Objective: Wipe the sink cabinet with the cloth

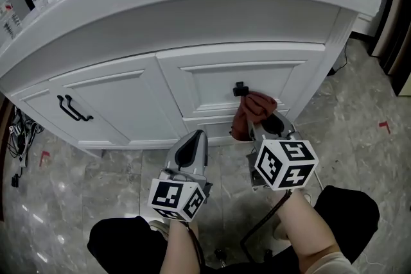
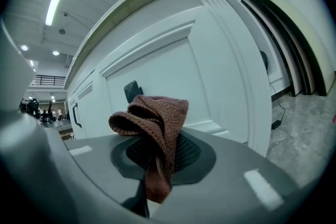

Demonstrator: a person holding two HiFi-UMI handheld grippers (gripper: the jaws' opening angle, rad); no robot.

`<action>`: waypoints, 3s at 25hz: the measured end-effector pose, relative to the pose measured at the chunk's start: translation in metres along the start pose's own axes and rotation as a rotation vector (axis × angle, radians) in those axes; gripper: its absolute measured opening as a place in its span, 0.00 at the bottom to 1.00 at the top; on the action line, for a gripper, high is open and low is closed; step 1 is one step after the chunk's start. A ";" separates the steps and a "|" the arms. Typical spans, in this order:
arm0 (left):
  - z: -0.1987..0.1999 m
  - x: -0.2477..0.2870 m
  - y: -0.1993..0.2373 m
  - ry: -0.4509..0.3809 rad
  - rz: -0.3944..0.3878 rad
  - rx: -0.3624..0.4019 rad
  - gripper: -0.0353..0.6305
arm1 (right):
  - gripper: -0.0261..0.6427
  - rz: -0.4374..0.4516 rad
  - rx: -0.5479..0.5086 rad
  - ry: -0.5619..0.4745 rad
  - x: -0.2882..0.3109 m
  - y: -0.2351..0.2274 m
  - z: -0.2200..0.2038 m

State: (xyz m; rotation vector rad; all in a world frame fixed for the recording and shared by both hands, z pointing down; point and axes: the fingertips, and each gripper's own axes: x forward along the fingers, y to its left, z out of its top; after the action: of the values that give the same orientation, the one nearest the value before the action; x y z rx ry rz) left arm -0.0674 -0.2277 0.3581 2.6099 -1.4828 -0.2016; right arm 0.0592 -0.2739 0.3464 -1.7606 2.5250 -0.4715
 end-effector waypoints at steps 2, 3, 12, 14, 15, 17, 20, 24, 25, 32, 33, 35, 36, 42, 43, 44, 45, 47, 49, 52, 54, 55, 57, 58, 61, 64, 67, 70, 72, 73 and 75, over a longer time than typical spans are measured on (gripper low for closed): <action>-0.004 0.004 -0.007 0.009 -0.013 0.001 0.05 | 0.17 -0.024 -0.001 -0.009 -0.005 -0.012 0.002; -0.006 0.005 -0.010 0.013 -0.019 0.001 0.05 | 0.17 -0.040 -0.006 -0.013 -0.007 -0.019 0.004; -0.013 0.014 -0.031 0.030 -0.048 0.000 0.05 | 0.16 -0.168 -0.047 -0.021 -0.032 -0.073 0.010; -0.014 0.014 -0.035 0.033 -0.056 0.002 0.05 | 0.16 -0.202 -0.027 -0.013 -0.036 -0.083 0.007; -0.013 0.015 -0.037 0.034 -0.059 0.004 0.05 | 0.16 -0.220 -0.012 -0.012 -0.039 -0.089 0.006; -0.012 0.014 -0.038 0.035 -0.059 0.009 0.05 | 0.16 -0.252 0.003 -0.026 -0.045 -0.097 0.009; -0.015 0.011 -0.033 0.040 -0.045 0.010 0.05 | 0.16 -0.244 -0.008 -0.065 -0.049 -0.088 0.015; -0.024 0.002 -0.017 0.055 -0.014 0.008 0.05 | 0.16 -0.135 -0.058 -0.067 -0.035 -0.040 -0.002; -0.026 -0.002 -0.012 0.059 -0.005 0.012 0.05 | 0.16 -0.104 -0.074 -0.053 -0.029 -0.026 -0.011; -0.034 -0.033 0.030 0.067 0.067 0.032 0.05 | 0.16 0.100 -0.145 0.048 0.012 0.064 -0.073; -0.034 -0.036 0.034 0.069 0.067 0.040 0.05 | 0.16 0.118 -0.151 0.056 0.018 0.073 -0.079; -0.035 -0.043 0.040 0.070 0.063 0.055 0.05 | 0.16 0.142 -0.157 0.072 0.030 0.087 -0.089; -0.034 -0.046 0.043 0.065 0.061 0.057 0.05 | 0.16 0.150 -0.157 0.079 0.035 0.093 -0.094; -0.040 -0.058 0.060 0.061 0.062 0.067 0.05 | 0.16 0.167 -0.131 0.117 0.060 0.112 -0.120; -0.043 -0.058 0.062 0.063 0.063 0.063 0.05 | 0.16 0.170 -0.128 0.121 0.062 0.112 -0.123; -0.044 -0.058 0.062 0.064 0.062 0.058 0.05 | 0.16 0.174 -0.124 0.121 0.064 0.111 -0.124; -0.045 -0.058 0.062 0.065 0.058 0.050 0.05 | 0.16 0.179 -0.121 0.119 0.065 0.111 -0.125; -0.046 -0.056 0.060 0.065 0.044 0.033 0.05 | 0.17 0.187 -0.124 0.112 0.066 0.108 -0.124; -0.049 -0.053 0.055 0.066 0.027 0.032 0.05 | 0.17 0.180 -0.129 0.107 0.065 0.102 -0.122; -0.050 -0.050 0.048 0.076 0.013 0.038 0.05 | 0.17 0.165 -0.112 0.114 0.061 0.090 -0.122; -0.049 -0.047 0.045 0.071 0.006 0.038 0.05 | 0.17 0.150 -0.112 0.120 0.058 0.080 -0.122; -0.049 -0.046 0.043 0.073 0.003 0.040 0.05 | 0.17 0.140 -0.114 0.122 0.057 0.075 -0.122; -0.051 -0.042 0.037 0.081 -0.006 0.050 0.05 | 0.17 0.119 -0.115 0.128 0.054 0.064 -0.122; -0.053 -0.040 0.034 0.085 -0.012 0.057 0.05 | 0.17 0.110 -0.114 0.131 0.053 0.058 -0.122; -0.056 -0.033 0.026 0.094 -0.026 0.067 0.05 | 0.17 0.087 -0.108 0.136 0.049 0.043 -0.121; -0.055 -0.025 0.019 0.088 -0.036 0.061 0.05 | 0.17 0.058 -0.090 0.135 0.043 0.026 -0.117; -0.055 -0.017 0.010 0.084 -0.048 0.052 0.05 | 0.17 0.031 -0.058 0.134 0.034 0.008 -0.113; -0.057 -0.009 -0.004 0.093 -0.071 0.050 0.05 | 0.17 0.005 -0.030 0.124 0.026 -0.011 -0.106; -0.062 -0.004 -0.014 0.100 -0.097 0.056 0.05 | 0.17 -0.015 -0.015 0.120 0.020 -0.022 -0.103; -0.064 -0.003 -0.019 0.104 -0.108 0.058 0.05 | 0.17 -0.025 -0.006 0.119 0.018 -0.028 -0.101; -0.067 0.000 -0.026 0.111 -0.121 0.059 0.05 | 0.17 -0.046 0.012 0.114 0.013 -0.039 -0.099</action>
State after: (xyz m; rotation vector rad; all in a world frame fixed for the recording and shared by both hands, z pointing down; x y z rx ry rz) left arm -0.0337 -0.2110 0.4194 2.7104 -1.3168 -0.0243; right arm 0.0705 -0.2753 0.4528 -1.8424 2.5548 -0.6047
